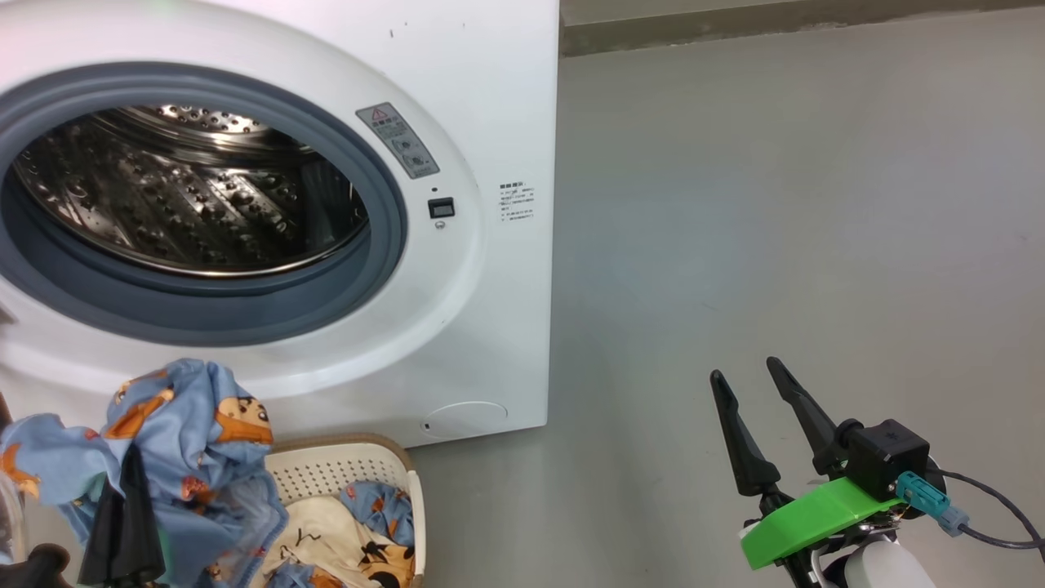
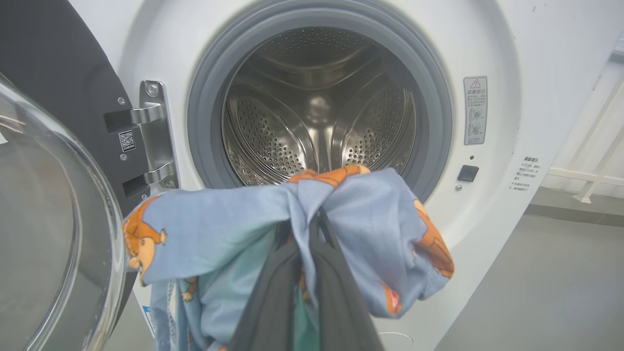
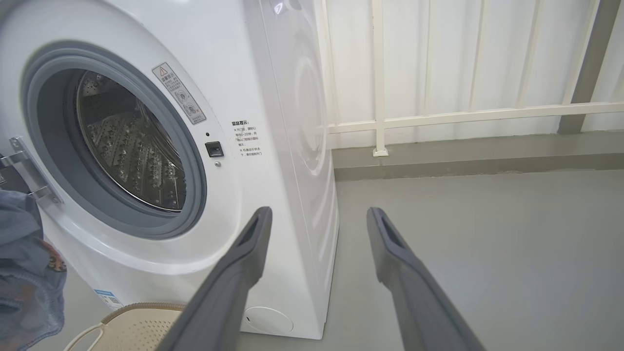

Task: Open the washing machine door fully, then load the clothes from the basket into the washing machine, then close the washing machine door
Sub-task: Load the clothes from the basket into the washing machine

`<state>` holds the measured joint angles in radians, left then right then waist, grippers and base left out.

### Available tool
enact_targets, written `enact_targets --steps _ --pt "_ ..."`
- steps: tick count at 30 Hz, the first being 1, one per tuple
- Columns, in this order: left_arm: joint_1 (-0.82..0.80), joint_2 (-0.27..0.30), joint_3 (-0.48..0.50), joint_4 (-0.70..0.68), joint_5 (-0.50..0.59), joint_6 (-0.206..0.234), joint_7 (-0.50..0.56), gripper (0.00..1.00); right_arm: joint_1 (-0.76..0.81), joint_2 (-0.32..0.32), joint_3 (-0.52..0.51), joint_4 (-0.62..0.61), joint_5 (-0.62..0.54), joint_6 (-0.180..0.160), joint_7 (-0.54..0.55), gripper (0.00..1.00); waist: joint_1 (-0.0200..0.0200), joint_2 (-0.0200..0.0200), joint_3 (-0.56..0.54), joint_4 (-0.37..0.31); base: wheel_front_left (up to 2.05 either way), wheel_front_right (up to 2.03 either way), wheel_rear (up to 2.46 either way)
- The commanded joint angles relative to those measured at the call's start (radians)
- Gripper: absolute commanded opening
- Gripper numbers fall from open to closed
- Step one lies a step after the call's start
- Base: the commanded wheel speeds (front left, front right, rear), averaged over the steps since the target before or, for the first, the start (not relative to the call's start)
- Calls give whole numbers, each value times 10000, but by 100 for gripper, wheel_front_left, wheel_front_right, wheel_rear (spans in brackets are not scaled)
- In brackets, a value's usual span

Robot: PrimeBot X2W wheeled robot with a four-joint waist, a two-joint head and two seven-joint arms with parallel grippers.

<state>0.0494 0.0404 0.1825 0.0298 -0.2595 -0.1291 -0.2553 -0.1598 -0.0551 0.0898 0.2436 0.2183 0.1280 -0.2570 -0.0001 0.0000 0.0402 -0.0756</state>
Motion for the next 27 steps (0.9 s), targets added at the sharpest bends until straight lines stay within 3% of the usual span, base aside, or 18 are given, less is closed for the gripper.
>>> enact_targets --steps 1,16,27 --pt "-125 103 328 -278 61 -15 -64 0 -94 49 246 -263 -54 27 -48 100 1 0 23 -11 0 0 0" --pt "-1400 156 234 116 214 -12 -64 0 -279 49 398 -396 -30 27 -48 100 1 0 945 -422 0 0 0" --pt "-4225 1489 210 1108 38 -14 -65 0 -727 49 524 -735 28 27 -48 100 1 0 2639 -1102 0 0 0"
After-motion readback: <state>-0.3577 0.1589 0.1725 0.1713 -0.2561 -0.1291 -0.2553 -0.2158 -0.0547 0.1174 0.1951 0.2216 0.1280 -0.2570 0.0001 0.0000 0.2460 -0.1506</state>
